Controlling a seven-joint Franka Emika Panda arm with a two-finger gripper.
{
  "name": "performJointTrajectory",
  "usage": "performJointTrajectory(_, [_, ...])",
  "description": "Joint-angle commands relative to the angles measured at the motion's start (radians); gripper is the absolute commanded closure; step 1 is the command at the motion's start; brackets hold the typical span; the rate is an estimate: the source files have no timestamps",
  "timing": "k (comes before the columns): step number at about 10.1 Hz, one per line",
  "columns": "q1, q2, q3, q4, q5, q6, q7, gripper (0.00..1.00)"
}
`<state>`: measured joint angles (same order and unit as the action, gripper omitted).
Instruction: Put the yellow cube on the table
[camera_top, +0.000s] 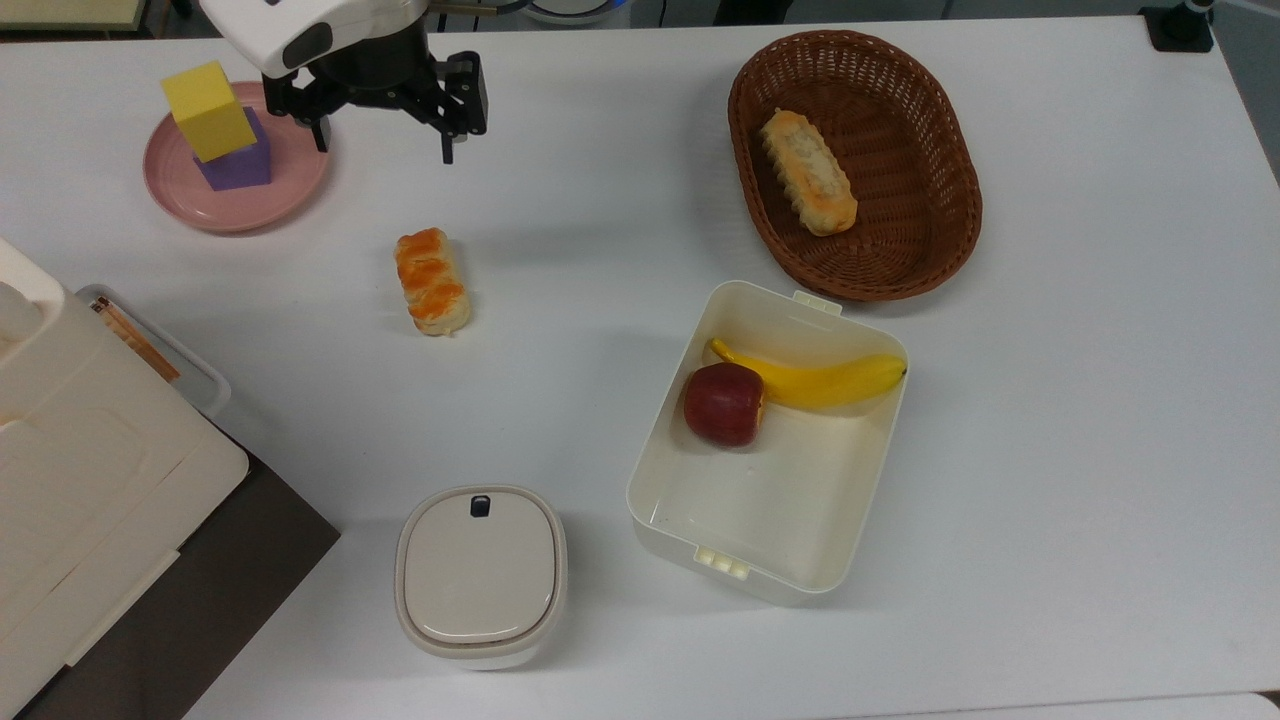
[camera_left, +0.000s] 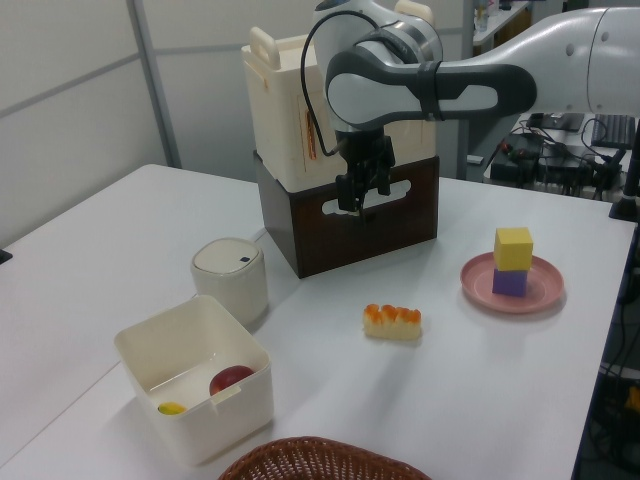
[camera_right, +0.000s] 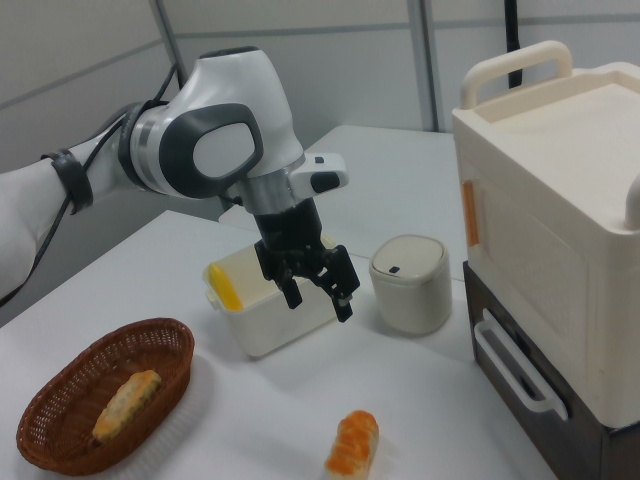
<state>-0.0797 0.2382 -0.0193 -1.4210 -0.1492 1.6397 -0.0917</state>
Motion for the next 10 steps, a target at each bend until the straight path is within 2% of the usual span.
performJointTrajectory(1, [0.009,-0.008,-0.011,-0.009,0.066,0.008,0.007,0.0])
performJointTrajectory(10, [0.008,-0.007,-0.011,-0.01,0.066,0.003,0.006,0.0])
